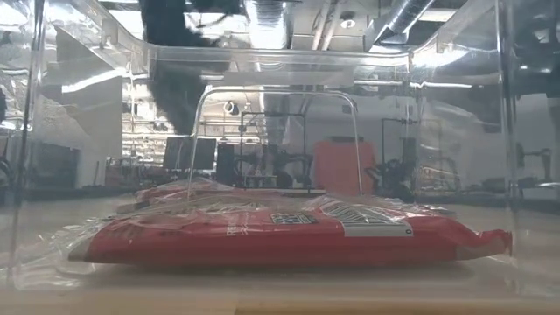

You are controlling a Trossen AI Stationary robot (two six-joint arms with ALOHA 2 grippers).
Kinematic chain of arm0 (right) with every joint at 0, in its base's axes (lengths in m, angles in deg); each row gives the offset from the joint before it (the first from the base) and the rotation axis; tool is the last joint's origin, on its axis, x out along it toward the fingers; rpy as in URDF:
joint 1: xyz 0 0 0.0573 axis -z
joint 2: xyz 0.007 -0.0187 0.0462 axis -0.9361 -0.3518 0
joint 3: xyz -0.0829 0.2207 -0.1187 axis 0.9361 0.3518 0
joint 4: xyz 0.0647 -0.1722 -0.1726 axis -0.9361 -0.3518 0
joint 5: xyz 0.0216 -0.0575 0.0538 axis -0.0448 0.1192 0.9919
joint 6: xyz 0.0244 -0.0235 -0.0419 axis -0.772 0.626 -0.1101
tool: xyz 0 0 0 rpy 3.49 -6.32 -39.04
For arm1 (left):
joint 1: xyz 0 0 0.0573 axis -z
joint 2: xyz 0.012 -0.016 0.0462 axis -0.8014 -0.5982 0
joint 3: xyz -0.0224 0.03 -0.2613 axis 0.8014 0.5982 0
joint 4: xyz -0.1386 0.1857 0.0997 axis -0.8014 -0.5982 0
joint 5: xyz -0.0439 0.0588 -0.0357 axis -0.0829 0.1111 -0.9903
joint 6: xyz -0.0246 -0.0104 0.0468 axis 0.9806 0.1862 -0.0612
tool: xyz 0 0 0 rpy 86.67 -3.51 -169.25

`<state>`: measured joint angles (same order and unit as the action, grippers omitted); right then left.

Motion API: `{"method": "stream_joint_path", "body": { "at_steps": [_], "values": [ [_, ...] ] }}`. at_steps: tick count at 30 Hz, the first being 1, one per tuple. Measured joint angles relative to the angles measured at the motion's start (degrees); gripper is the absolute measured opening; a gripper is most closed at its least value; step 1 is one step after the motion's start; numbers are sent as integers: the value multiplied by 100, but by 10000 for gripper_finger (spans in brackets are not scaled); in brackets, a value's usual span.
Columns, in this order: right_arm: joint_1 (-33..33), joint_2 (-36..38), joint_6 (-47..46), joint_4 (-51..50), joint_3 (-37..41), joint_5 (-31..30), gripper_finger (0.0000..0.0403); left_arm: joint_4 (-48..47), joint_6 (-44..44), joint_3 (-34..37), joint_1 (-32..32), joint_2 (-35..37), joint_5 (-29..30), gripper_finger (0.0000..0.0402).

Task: Sort popcorn bags into baskets
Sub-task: Put the red popcorn bag into the transparent container

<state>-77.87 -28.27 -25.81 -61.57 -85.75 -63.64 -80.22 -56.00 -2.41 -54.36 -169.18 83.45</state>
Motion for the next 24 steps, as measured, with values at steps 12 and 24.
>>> {"method": "stream_joint_path", "body": {
  "at_steps": [12,24],
  "values": [
    [0,0,1,-58,0,-94,255,2065,-159,1395,-885,0,-860,357],
    [0,0,-3,-57,0,-130,255,2711,-359,1816,-1177,-687,-1443,334]
  ]
}}
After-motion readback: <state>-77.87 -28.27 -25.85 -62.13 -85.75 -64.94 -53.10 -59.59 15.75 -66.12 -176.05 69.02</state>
